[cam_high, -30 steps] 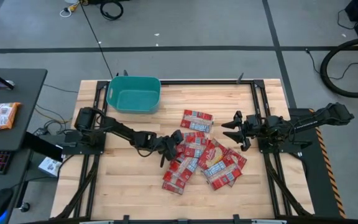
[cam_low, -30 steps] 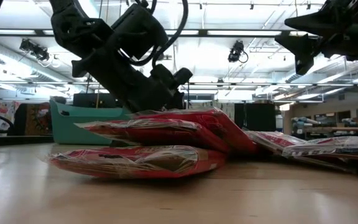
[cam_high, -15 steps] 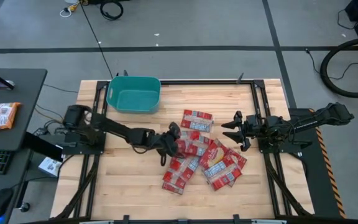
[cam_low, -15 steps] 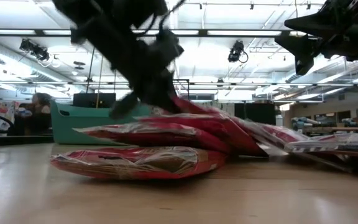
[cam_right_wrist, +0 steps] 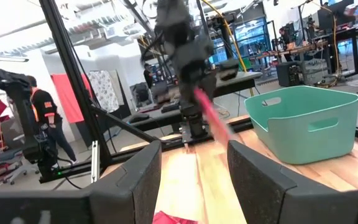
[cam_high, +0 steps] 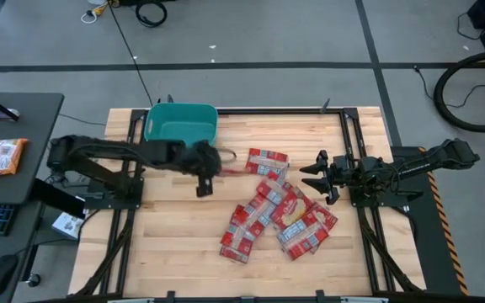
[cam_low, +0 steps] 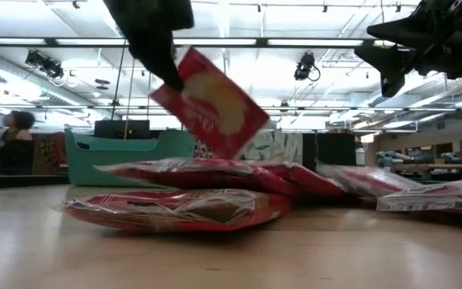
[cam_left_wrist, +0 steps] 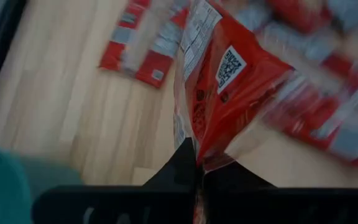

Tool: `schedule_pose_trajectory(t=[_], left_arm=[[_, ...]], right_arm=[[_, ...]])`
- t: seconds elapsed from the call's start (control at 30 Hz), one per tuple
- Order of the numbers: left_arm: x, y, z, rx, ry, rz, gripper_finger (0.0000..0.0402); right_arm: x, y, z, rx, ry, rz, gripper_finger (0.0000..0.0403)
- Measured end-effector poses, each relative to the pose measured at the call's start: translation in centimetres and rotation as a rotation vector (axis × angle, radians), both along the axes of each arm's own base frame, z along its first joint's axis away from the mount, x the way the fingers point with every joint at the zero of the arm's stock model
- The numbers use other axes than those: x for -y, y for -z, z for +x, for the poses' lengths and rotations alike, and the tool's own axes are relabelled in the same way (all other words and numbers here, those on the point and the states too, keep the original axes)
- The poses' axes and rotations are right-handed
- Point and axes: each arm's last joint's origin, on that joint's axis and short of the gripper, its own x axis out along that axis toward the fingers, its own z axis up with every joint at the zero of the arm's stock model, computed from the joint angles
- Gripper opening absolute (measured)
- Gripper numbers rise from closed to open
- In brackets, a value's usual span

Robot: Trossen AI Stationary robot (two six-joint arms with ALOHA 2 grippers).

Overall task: Sort popcorn bags into baskets
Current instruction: Put the popcorn sachet into the bin

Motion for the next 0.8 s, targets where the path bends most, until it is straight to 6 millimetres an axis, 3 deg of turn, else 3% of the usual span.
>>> schedule_pose_trajectory(t=[0.17, 0.3, 0.53, 0.8], left_arm=[[-1.7, -2.8, -2.6, 0.144, -0.130, -0.067, 0.0012], [-3.0, -3.7, -5.3, 0.214, -0.204, -0.062, 0.0012], [-5.4, -2.6, -9.9, 0.309, -0.373, -0.032, 0.0012], [-7.3, -1.7, -13.0, 0.289, -0.475, -0.106, 0.0010]], right_arm=[[0.0, 0.1, 0.1, -0.008, -0.001, 0.002, 0.0189], [0.0, 0.2, 0.1, -0.015, -0.001, 0.005, 0.0189], [0.0, 0.2, 0.2, -0.017, 0.023, 0.008, 0.0189], [0.0, 0.1, 0.2, -0.009, 0.024, 0.008, 0.0189]])
